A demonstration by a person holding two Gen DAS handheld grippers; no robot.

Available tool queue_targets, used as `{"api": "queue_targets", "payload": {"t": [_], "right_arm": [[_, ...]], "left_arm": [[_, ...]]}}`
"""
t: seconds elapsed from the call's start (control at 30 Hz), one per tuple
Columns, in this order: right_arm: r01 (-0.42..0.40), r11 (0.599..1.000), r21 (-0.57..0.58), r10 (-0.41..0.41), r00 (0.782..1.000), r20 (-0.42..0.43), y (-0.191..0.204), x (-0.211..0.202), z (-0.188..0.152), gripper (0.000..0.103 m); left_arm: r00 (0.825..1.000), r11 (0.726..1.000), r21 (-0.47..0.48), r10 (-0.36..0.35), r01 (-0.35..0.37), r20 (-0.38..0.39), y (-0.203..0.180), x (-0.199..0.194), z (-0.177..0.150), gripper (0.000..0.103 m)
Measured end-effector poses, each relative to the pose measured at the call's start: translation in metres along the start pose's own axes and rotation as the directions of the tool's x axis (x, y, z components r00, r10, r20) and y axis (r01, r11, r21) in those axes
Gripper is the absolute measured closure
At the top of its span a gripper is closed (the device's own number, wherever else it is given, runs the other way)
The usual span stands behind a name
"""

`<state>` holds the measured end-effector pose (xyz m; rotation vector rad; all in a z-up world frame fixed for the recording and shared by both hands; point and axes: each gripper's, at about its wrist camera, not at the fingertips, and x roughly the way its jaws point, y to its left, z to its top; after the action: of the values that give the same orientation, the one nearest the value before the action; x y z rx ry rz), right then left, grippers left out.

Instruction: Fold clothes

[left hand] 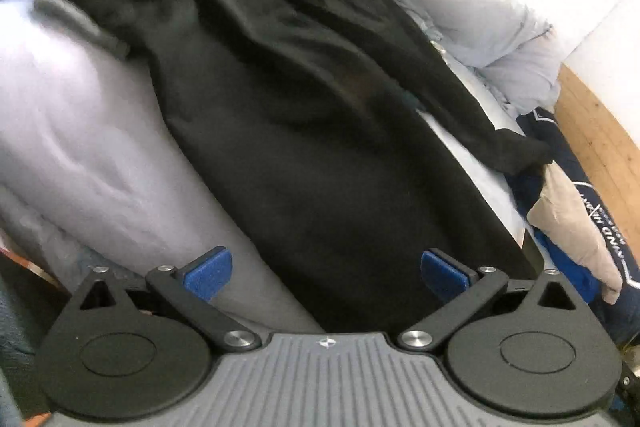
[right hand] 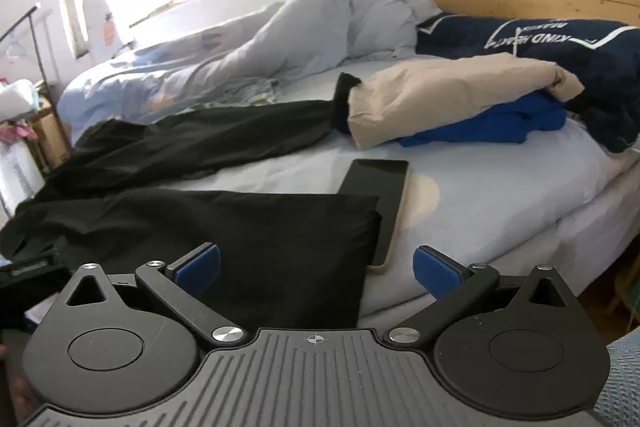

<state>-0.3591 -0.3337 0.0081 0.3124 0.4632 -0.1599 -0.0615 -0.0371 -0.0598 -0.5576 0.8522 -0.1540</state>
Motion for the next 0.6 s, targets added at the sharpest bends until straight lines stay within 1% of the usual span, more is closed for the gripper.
{"api": "queue_targets", "payload": {"t": [0.07,0.1,0.2,0.33,0.43,0.6], "right_arm": [[-0.013,1.0,-0.004,0.013,1.0,0.007,0.001,-0.002,0.0,0.0],[-0.019,1.0,-0.006,0.019,1.0,0.011,0.001,-0.004,0.0,0.0],[-0.031,0.999,-0.006,0.032,0.999,0.022,0.001,-0.007,-0.001,0.0],[-0.034,0.999,0.004,0.034,0.999,0.037,-0.002,-0.012,-0.001,0.0],[-0.029,1.0,0.005,0.029,0.999,0.043,-0.004,-0.016,-0.002,0.0],[-0.02,0.999,-0.05,0.022,0.999,0.029,0.001,-0.018,-0.005,0.0]], "left_arm": [[1.0,0.999,-0.031,-0.013,0.013,-0.009,0.004,0.012,0.002,0.0],[1.0,0.999,-0.039,-0.013,0.013,-0.004,0.002,0.01,-0.001,0.0],[0.999,0.999,-0.035,-0.036,0.036,0.018,-0.006,0.009,-0.005,0.0],[0.993,0.992,-0.045,-0.114,0.114,0.019,-0.014,0.003,-0.011,0.0],[0.982,0.98,-0.072,-0.188,0.188,0.002,-0.017,0.006,-0.013,0.0],[0.975,0.974,-0.05,-0.221,0.219,-0.026,-0.024,0.01,-0.021,0.0]]}}
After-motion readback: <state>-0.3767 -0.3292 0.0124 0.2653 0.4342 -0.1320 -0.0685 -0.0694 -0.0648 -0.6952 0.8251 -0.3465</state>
